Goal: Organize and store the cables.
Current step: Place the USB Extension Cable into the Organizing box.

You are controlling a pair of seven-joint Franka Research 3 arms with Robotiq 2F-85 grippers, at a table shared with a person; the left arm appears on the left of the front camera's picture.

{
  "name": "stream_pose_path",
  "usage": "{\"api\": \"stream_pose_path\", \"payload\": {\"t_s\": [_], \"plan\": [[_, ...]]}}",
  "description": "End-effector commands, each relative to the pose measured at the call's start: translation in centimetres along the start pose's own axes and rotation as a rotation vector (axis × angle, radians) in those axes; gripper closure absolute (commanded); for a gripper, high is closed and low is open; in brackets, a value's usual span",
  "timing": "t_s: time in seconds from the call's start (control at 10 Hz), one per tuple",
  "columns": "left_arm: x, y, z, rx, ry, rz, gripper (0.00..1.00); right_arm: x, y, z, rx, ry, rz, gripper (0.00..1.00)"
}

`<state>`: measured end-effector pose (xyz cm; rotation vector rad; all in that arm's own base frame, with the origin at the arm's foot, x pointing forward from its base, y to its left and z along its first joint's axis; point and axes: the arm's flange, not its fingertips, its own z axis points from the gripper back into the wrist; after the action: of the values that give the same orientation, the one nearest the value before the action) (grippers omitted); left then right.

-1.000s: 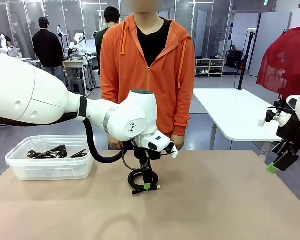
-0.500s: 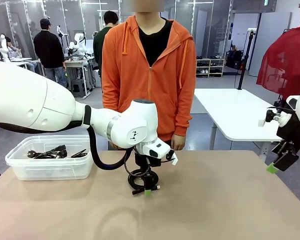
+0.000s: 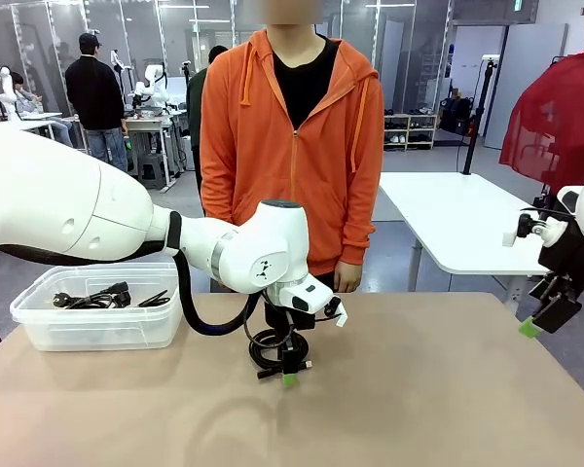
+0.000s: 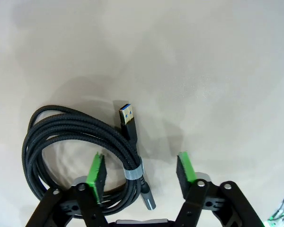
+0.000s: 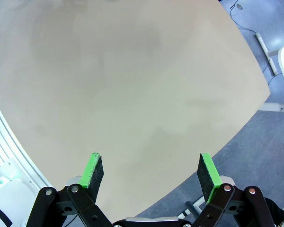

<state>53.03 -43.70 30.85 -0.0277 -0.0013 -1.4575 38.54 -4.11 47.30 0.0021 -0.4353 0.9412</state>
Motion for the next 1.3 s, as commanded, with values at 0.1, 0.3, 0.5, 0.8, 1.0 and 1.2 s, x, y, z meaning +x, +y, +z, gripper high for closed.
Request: {"api": "stream_pose_path", "payload": {"t_s": [0.1, 0.3, 0.5, 0.8, 1.0, 1.2], "plan": [[0.0, 0.2, -0.1, -0.019, -0.011, -0.018, 0.82, 0.3, -0.3, 0.0, 0.001, 0.008, -0.007, 0.00], [0.0, 0.1, 0.1, -0.015, -0.008, -0.019, 1.00, 0.3, -0.3, 0.0, 0.001, 0.008, -0.007, 0.00], [-0.1, 0.0, 0.4, -0.012, -0.001, -0.012, 1.00, 0.3, -0.3, 0.0, 0.001, 0.008, -0.007, 0.00], [0.1, -0.3, 1.8, -0.028, -0.021, -0.029, 1.00, 0.3, -0.3, 0.0, 0.001, 0.008, -0.007, 0.00], [0.2, -1.8, 5.9, -0.107, -0.116, -0.175, 1.00, 0.3, -0.3, 0.0, 0.001, 0.008, -0.007, 0.00], [-1.2, -4.0, 13.6, 0.015, -0.021, -0.279, 1.00, 0.3, -0.3, 0.0, 0.001, 0.008, -0.007, 0.00]]}}
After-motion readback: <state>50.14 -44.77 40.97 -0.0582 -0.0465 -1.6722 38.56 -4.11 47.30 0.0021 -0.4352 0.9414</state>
